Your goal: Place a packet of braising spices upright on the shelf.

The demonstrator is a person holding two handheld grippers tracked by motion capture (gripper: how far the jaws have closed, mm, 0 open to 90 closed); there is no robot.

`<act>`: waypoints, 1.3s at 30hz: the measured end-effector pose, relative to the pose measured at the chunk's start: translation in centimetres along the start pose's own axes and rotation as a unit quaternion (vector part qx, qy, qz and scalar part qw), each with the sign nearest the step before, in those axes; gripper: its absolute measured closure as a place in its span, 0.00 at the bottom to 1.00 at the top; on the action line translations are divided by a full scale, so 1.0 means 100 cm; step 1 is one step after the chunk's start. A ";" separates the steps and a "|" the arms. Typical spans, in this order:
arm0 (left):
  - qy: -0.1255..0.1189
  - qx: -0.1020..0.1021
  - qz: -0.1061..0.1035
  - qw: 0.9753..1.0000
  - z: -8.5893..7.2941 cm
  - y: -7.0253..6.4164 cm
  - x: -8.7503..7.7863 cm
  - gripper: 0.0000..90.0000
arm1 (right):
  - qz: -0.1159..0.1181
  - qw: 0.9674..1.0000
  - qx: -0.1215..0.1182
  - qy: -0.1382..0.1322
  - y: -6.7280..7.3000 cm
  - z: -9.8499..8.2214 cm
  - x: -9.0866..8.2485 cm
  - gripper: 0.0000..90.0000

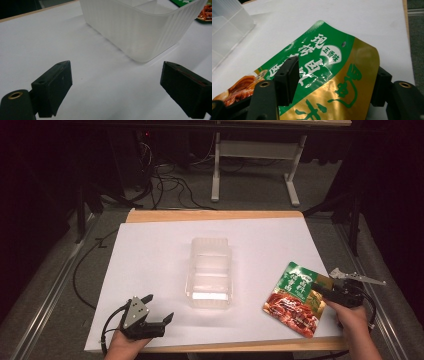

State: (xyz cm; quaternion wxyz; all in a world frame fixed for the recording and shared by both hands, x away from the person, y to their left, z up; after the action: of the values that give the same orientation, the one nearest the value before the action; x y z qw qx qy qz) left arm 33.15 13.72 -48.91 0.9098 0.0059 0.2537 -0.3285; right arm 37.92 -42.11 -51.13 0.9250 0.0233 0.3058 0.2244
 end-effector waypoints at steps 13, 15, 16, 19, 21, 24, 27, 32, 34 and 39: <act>0.000 0.001 0.000 1.000 0.000 -0.001 0.000 0.13 | 0.026 0.999 -0.025 0.035 0.009 -0.004 0.007 0.56; 0.000 0.001 0.000 1.000 0.000 -0.001 0.000 0.13 | 0.026 0.999 -0.023 0.034 0.008 -0.004 0.007 0.57; 0.000 0.001 0.000 1.000 0.000 -0.001 0.000 0.13 | 0.025 0.999 -0.022 0.036 0.008 -0.004 0.007 0.57; -0.001 0.001 0.001 1.000 0.000 -0.001 0.000 0.13 | 0.017 0.999 -0.017 0.042 0.006 -0.005 0.008 0.57; -0.002 0.000 0.001 1.000 0.000 -0.001 -0.001 0.13 | 0.015 0.999 -0.011 0.048 0.005 -0.006 0.009 0.57; -0.004 0.000 0.003 1.000 0.001 -0.001 -0.002 0.13 | 0.015 0.999 -0.006 0.047 0.004 -0.006 0.009 0.59; -0.006 -0.001 0.004 1.000 0.001 -0.001 -0.002 0.13 | 0.020 0.999 -0.003 0.048 0.004 -0.006 0.009 0.60; -0.007 -0.001 0.007 1.000 0.002 0.000 -0.003 0.13 | 0.022 0.999 -0.003 0.047 0.002 -0.007 0.008 0.69; -0.007 0.000 0.006 1.000 0.002 0.000 -0.002 0.13 | 0.020 0.999 0.005 0.049 0.002 -0.007 0.008 0.72; -0.007 0.001 0.006 1.000 0.002 0.001 -0.002 0.13 | 0.013 0.999 0.011 0.047 -0.001 -0.007 0.007 0.83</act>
State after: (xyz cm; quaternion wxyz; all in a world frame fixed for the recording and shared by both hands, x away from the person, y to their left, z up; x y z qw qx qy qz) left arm 33.13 13.85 -48.69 0.9133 0.0060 0.2475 -0.3235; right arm 38.04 -41.92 -52.11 0.9061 0.0266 0.3513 0.2340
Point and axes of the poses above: each handheld gripper's, and its own axes: x roughly forward along the jaws, z roughly out of its top, y roughly to its left, the point moved 7 cm from there along x, roughly forward along the jaws, and after that the axes turned 12 degrees about -x, right-handed, at the moved point
